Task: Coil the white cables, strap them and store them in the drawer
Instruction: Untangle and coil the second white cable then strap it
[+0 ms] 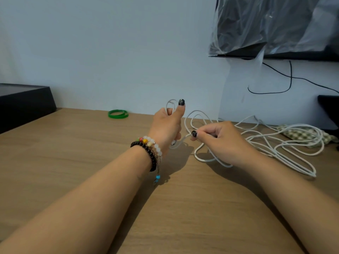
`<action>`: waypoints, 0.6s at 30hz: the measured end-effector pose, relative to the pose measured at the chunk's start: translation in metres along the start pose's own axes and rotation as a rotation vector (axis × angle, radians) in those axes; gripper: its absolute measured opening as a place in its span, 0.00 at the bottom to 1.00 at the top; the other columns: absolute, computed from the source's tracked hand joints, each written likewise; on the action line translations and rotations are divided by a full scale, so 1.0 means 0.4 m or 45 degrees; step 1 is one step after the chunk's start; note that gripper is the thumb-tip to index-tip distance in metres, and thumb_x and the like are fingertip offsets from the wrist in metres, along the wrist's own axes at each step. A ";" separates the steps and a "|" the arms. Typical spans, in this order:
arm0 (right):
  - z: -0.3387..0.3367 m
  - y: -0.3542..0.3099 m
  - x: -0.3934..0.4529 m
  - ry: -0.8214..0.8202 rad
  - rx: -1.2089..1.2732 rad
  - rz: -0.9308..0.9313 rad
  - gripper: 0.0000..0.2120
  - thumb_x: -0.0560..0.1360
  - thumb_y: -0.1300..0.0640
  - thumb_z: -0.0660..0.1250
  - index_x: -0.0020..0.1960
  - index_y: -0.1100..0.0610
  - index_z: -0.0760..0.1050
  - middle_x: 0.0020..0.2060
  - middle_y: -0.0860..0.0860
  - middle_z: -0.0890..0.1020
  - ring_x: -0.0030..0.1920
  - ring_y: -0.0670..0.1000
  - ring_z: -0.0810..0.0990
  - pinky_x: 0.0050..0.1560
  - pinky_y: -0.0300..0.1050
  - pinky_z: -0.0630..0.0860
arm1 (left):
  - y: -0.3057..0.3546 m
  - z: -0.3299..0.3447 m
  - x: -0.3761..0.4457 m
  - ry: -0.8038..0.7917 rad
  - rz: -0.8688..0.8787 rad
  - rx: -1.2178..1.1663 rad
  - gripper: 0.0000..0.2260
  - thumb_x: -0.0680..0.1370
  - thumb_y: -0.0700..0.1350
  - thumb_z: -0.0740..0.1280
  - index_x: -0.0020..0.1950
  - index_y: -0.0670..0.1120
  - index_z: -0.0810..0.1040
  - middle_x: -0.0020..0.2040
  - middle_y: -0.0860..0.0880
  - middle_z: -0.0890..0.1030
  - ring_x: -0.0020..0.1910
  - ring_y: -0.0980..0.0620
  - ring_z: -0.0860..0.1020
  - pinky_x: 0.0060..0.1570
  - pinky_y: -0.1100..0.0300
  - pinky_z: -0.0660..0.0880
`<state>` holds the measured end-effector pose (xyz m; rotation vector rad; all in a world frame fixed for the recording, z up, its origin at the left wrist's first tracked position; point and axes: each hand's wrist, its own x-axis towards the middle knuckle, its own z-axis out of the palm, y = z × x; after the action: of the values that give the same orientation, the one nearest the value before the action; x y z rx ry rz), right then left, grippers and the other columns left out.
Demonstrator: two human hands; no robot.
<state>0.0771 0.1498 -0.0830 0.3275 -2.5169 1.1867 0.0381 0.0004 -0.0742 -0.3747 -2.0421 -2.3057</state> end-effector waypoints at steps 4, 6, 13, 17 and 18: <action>-0.002 -0.003 -0.005 0.091 0.109 -0.033 0.10 0.78 0.58 0.66 0.44 0.56 0.85 0.22 0.45 0.71 0.23 0.42 0.65 0.27 0.30 0.60 | -0.009 0.010 0.002 0.024 -0.023 0.184 0.18 0.82 0.54 0.59 0.37 0.45 0.68 0.36 0.44 0.76 0.26 0.53 0.69 0.27 0.62 0.67; 0.000 -0.010 -0.007 0.107 0.137 -0.085 0.10 0.78 0.58 0.66 0.42 0.53 0.84 0.26 0.53 0.74 0.25 0.43 0.64 0.27 0.33 0.61 | -0.007 0.010 0.004 0.023 -0.015 0.233 0.18 0.82 0.55 0.57 0.37 0.46 0.67 0.38 0.44 0.79 0.28 0.52 0.71 0.27 0.62 0.68; 0.001 -0.015 -0.007 0.163 0.155 -0.179 0.12 0.78 0.60 0.65 0.39 0.50 0.83 0.36 0.52 0.84 0.36 0.51 0.79 0.40 0.43 0.76 | 0.000 0.019 -0.021 -0.183 0.019 0.229 0.25 0.84 0.56 0.51 0.46 0.35 0.74 0.26 0.46 0.77 0.22 0.53 0.75 0.23 0.64 0.73; -0.001 -0.010 -0.004 0.185 0.171 -0.173 0.11 0.78 0.60 0.66 0.39 0.51 0.82 0.22 0.40 0.75 0.25 0.40 0.69 0.29 0.29 0.64 | -0.005 0.017 -0.019 -0.201 0.027 0.365 0.21 0.83 0.57 0.50 0.39 0.45 0.67 0.21 0.50 0.72 0.17 0.54 0.68 0.21 0.65 0.65; -0.001 -0.008 -0.004 0.174 0.165 -0.175 0.10 0.78 0.60 0.66 0.40 0.52 0.82 0.21 0.39 0.73 0.24 0.40 0.68 0.28 0.28 0.62 | -0.007 0.016 -0.017 -0.201 0.038 0.378 0.22 0.84 0.57 0.50 0.37 0.44 0.66 0.20 0.51 0.70 0.17 0.54 0.66 0.22 0.64 0.64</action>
<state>0.0796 0.1480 -0.0812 0.4290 -2.2688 1.2748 0.0450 0.0062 -0.0775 -0.5802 -2.3873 -1.9697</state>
